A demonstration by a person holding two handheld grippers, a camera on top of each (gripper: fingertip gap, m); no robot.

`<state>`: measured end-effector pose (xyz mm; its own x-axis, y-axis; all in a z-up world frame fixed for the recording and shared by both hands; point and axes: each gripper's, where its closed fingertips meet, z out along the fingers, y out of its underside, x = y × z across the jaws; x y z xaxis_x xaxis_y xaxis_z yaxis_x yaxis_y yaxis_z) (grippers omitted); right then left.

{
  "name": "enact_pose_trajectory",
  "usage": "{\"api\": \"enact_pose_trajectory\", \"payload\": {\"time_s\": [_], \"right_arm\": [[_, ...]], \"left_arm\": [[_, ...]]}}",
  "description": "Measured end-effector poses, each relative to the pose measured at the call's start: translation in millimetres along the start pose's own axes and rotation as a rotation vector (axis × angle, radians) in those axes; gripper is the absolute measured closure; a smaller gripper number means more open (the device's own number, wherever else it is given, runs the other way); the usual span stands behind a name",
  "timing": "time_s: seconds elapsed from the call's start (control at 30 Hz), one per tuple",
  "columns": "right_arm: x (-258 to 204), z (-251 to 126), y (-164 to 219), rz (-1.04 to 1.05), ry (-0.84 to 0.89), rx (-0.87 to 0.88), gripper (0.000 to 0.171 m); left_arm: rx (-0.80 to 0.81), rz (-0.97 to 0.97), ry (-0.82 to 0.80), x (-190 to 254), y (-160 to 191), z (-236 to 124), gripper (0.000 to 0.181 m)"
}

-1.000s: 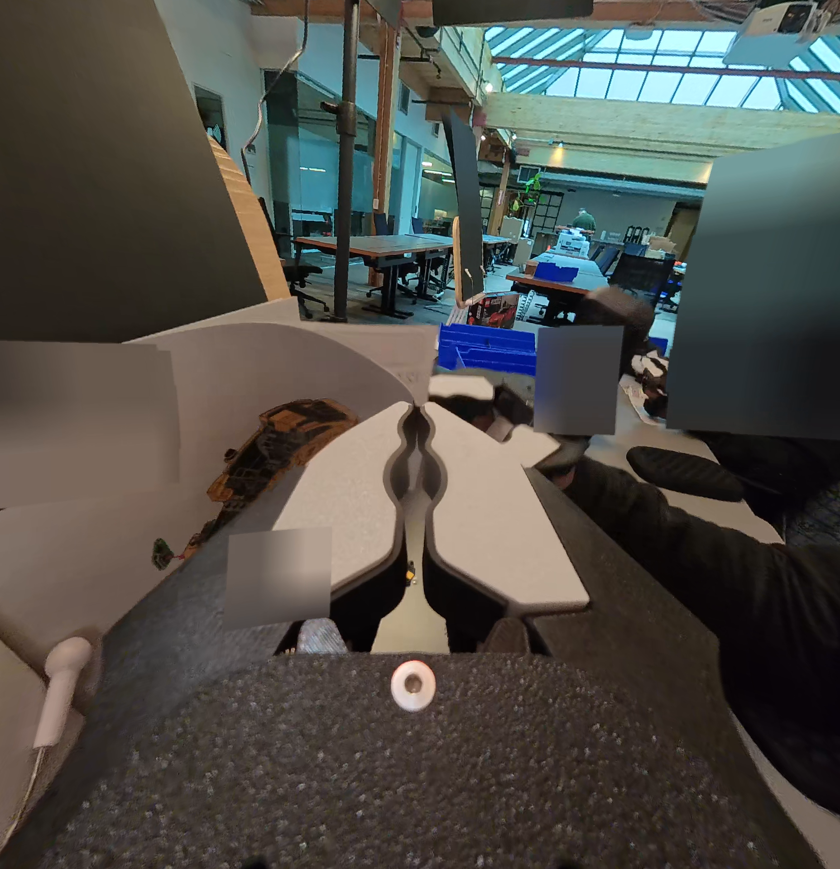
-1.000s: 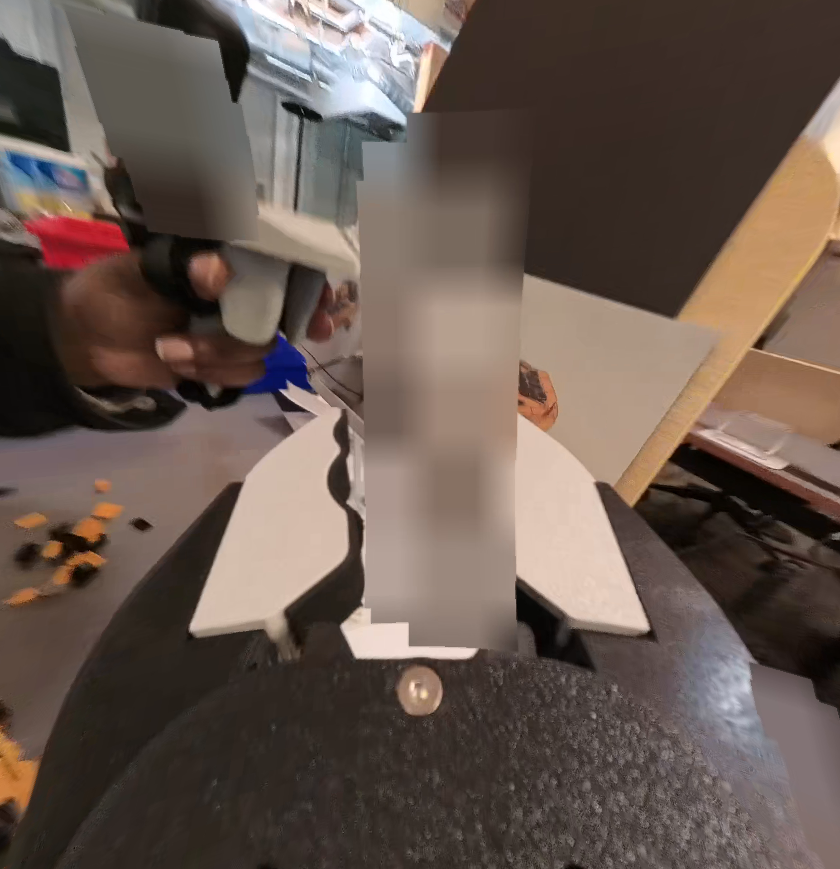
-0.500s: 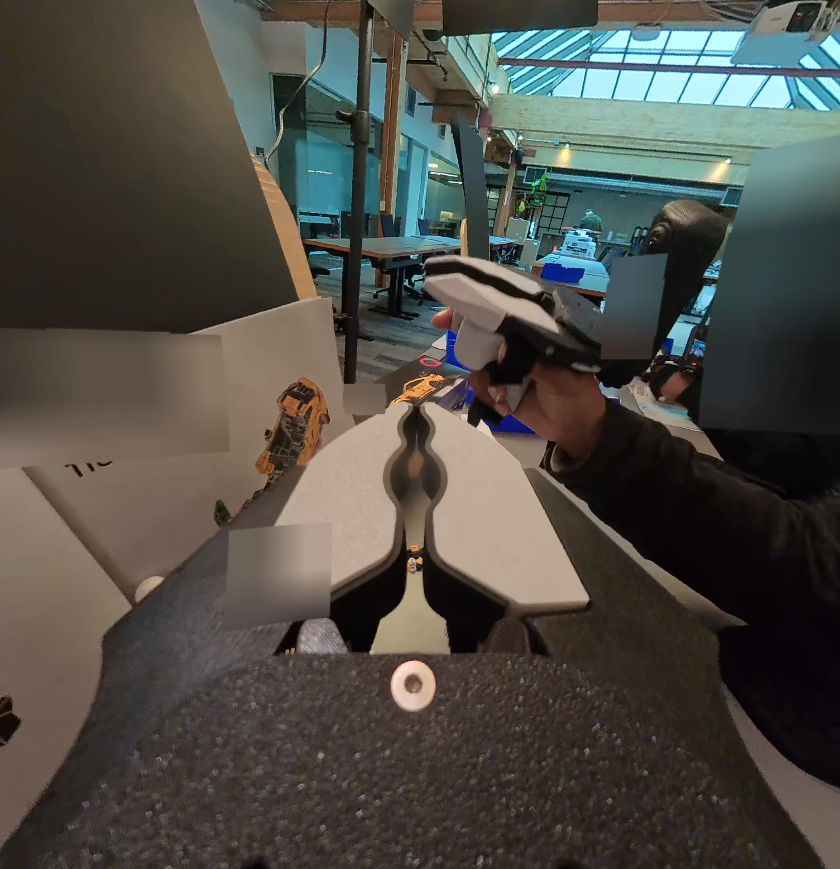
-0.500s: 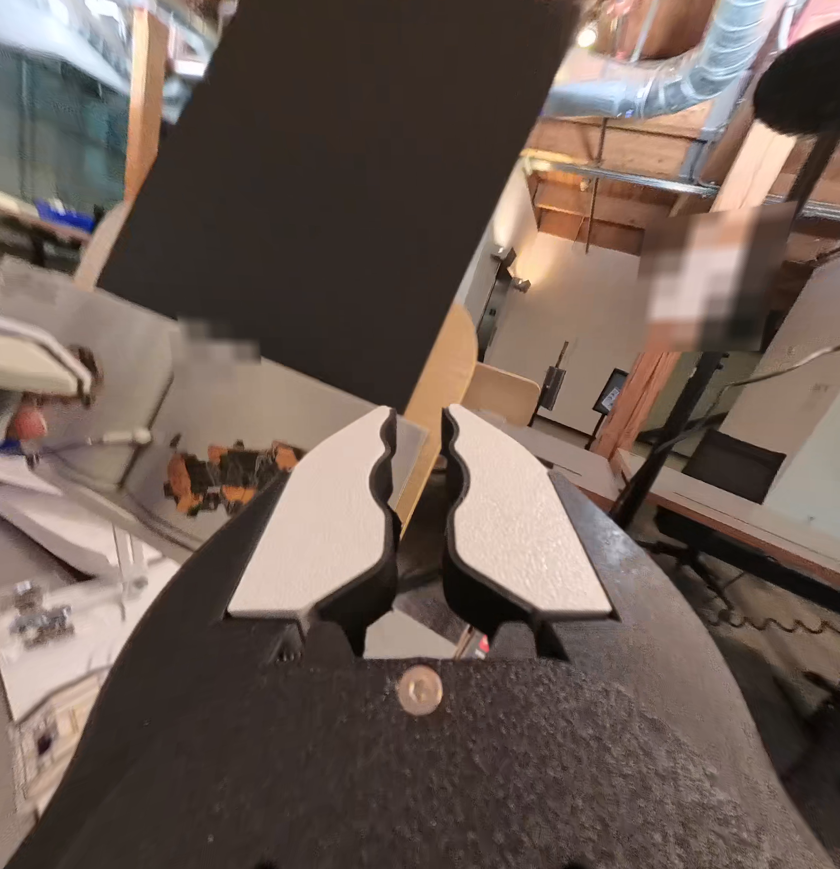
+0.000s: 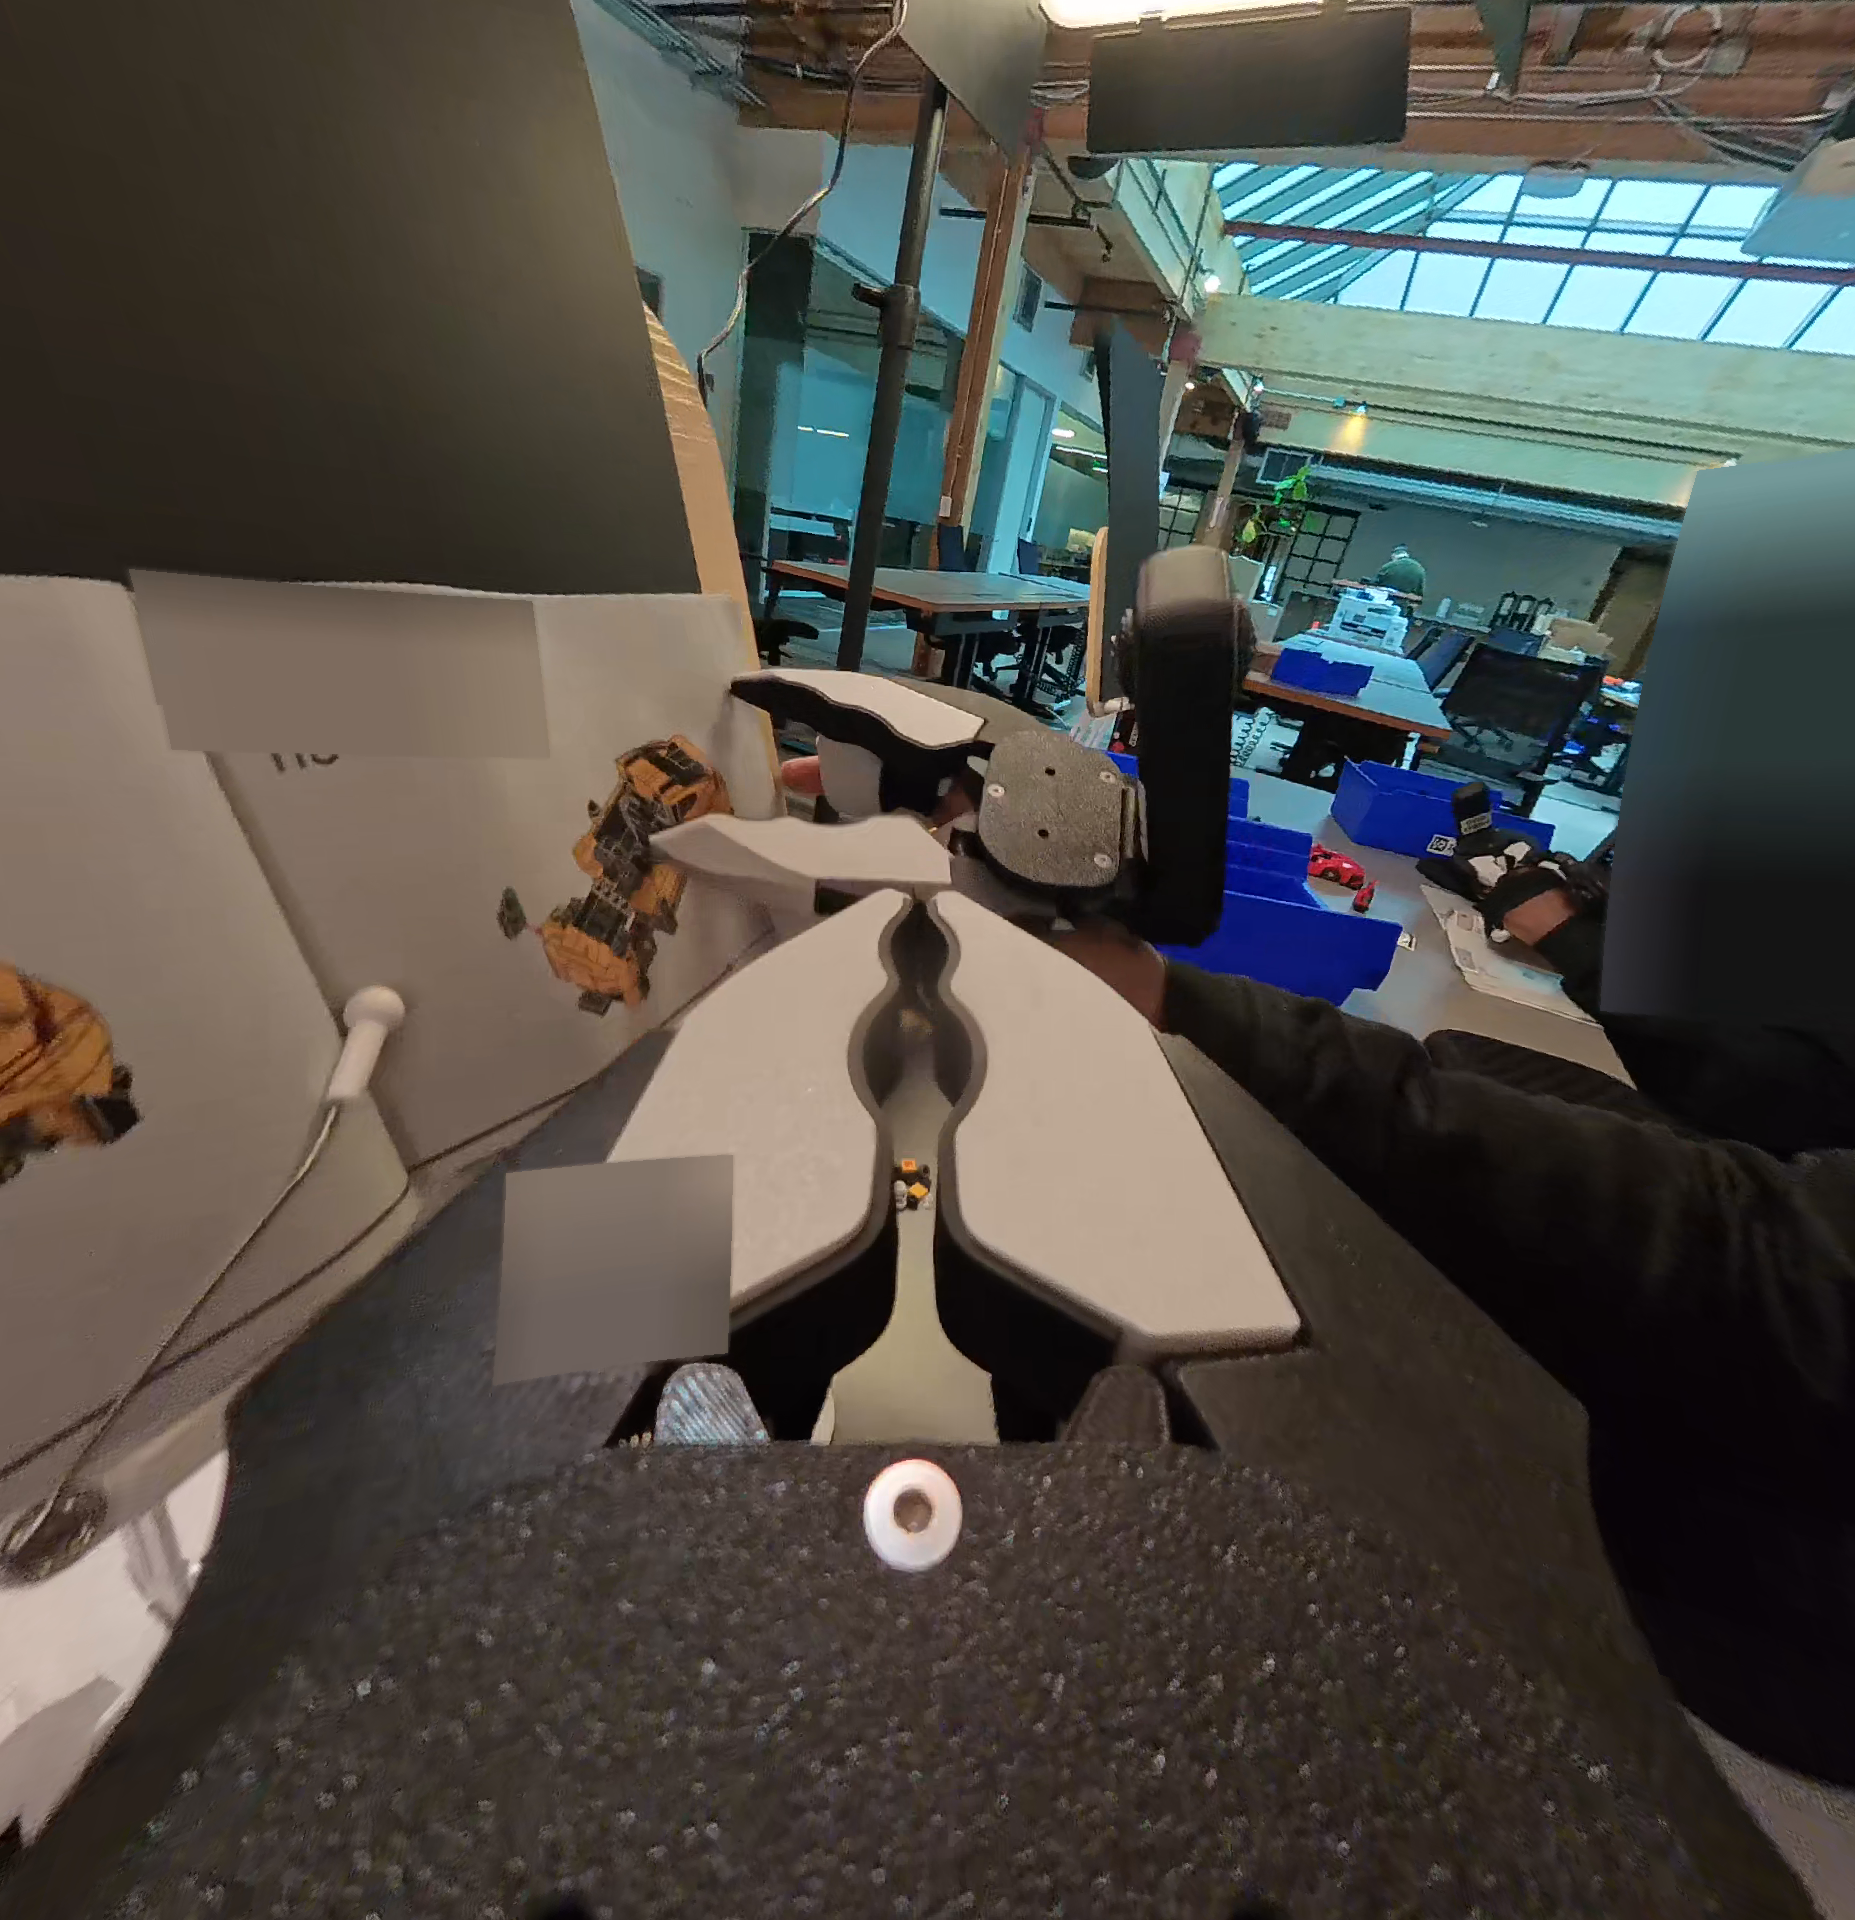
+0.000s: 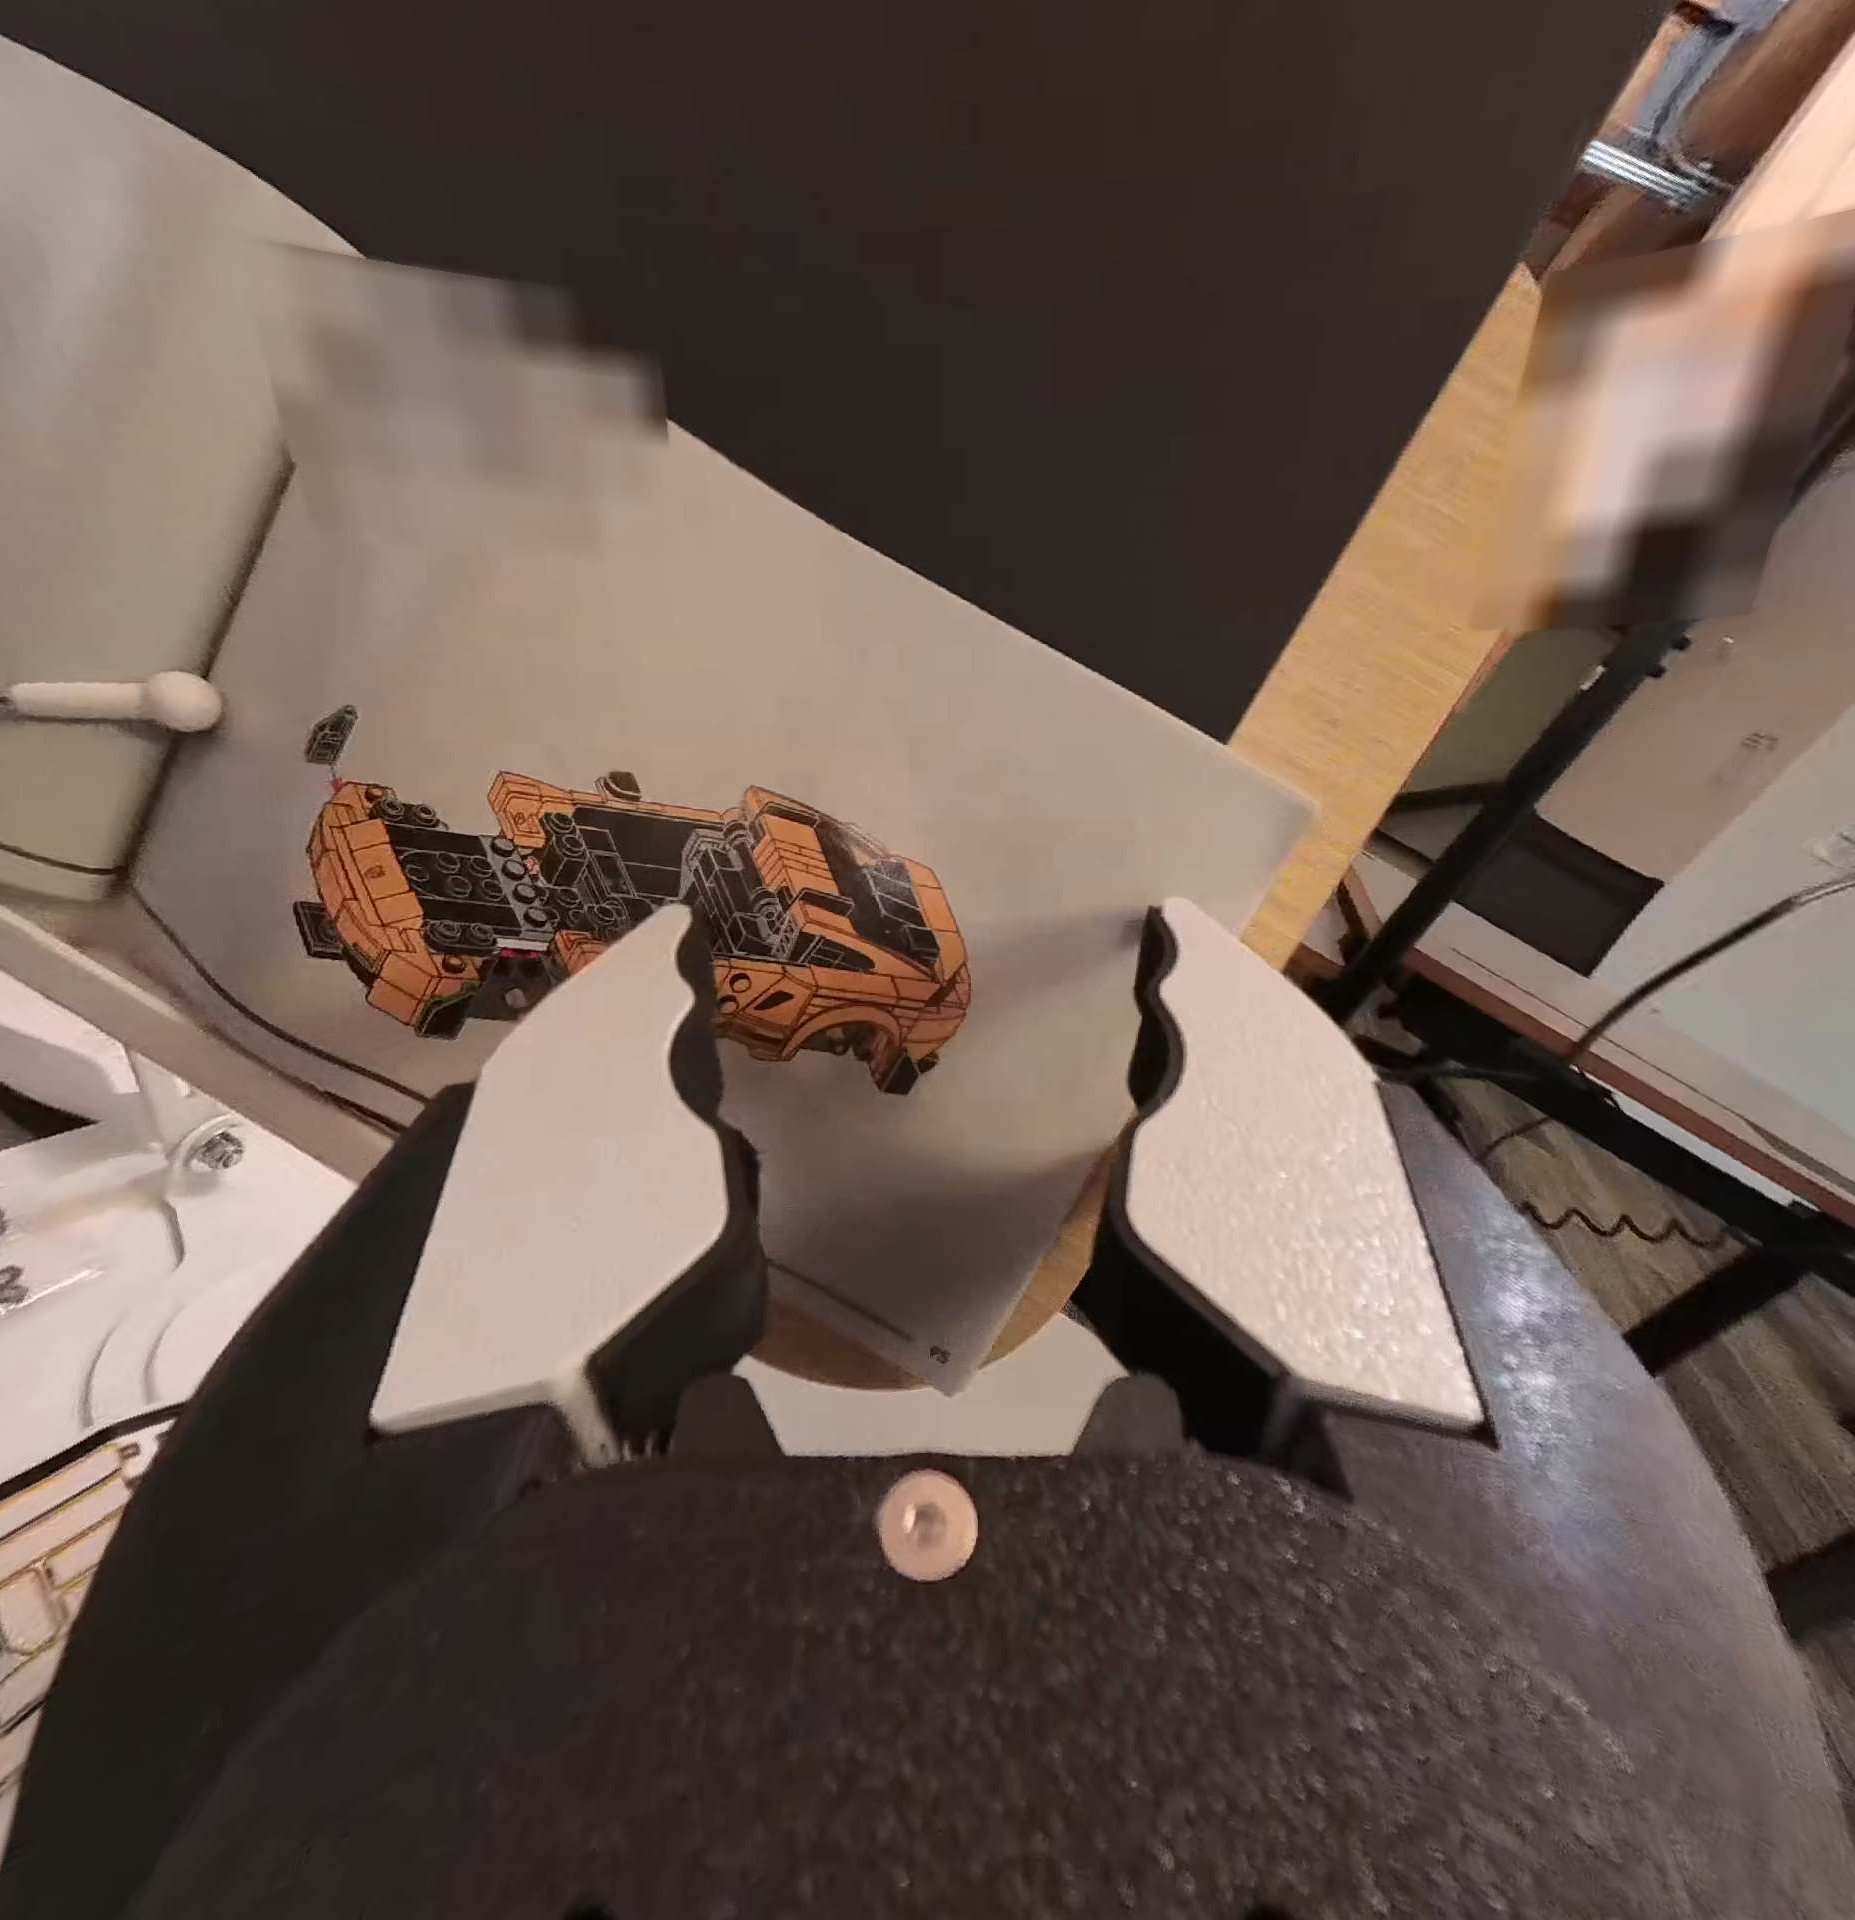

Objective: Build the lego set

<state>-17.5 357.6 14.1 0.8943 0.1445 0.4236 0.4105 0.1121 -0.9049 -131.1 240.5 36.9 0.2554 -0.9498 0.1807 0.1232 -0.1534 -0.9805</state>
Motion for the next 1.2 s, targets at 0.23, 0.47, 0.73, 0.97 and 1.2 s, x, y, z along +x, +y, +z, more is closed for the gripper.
{"api": "enact_pose_trajectory", "payload": {"time_s": [0.23,0.47,0.73,0.97,1.2], "right_arm": [[0.2,-1.4,7.3,0.005,0.034,-0.062,0.154],[12.6,-15.4,-14.2,-0.023,0.096,-0.006,0.164],[15.5,6.5,-4.1,0.023,0.033,-0.117,0.119],[5.0,2.7,-1.6,-0.001,0.01,-0.123,0.171],[23.8,-1.4,-20.8,-0.017,0.093,-0.041,0.106]], "left_arm": [[0.075,-0.07,0.002,-0.7,11.0,-22.4,0.181],[0.089,-0.107,-0.007,-10.3,22.4,-30.8,0.181],[0.116,-0.11,-0.004,-9.9,17.3,-38.6,0.181],[0.122,-0.114,-0.008,-12.9,17.9,-41.9,0.181],[0.122,-0.117,-0.016,-16.5,19.8,-42.8,0.181]]}}
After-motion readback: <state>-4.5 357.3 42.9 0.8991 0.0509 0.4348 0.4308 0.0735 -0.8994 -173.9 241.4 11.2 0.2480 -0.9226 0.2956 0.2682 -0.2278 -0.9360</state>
